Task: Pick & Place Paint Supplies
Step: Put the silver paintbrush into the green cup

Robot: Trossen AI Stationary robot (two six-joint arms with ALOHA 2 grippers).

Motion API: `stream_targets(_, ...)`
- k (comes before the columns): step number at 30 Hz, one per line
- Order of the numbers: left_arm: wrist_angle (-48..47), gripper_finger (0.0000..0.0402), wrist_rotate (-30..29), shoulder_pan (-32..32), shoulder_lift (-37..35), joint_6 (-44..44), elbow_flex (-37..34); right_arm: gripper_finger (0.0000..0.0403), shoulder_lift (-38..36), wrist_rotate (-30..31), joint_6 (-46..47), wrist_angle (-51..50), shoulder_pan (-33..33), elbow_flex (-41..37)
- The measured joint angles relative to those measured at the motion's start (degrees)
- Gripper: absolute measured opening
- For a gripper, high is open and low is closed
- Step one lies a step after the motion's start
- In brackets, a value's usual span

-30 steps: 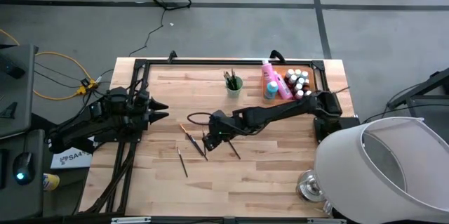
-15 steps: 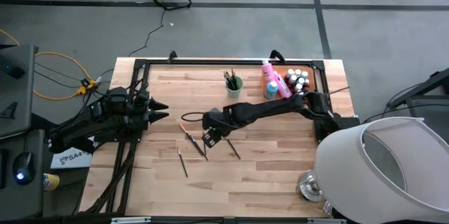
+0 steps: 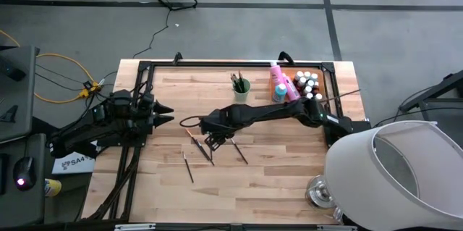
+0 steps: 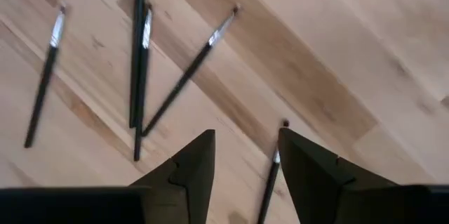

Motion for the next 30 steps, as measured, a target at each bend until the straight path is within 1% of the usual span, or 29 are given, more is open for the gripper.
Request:
stream_targets(6,-0.02,0.0214,0.00,0.00,0.00,0.00,0.00,0.0150,0.99,-0.57,0.62,-3.02,-1.02,0.00)
stream_targets(10,-0.02,0.0214,0.02,0.00,0.02,0.00,0.00,0.0150,1.11,-0.72,4.71,-5.99,-1.85,-0.62)
stream_targets(14,-0.02,0.0214,0.02,0.01,0.00,0.00,0.00,0.0150,1.25,-2.48,7.43,-5.97,-2.15,-3.16)
stream_targets(18,-0.02,0.0214,0.02,0.01,0.00,0.00,0.00,0.0153,1.27,-4.05,7.87,-4.03,-2.05,-6.51)
stream_targets(24,0.00,0.0214,0.03,0.01,0.00,0.02,0.00,0.0183,1.30,-4.42,6.67,0.18,-1.97,-8.93)
stream_targets(30,-0.02,0.0214,0.04,0.00,0.02,0.00,0.00,0.0208,1.32,-4.38,-0.59,3.48,-1.97,-10.73)
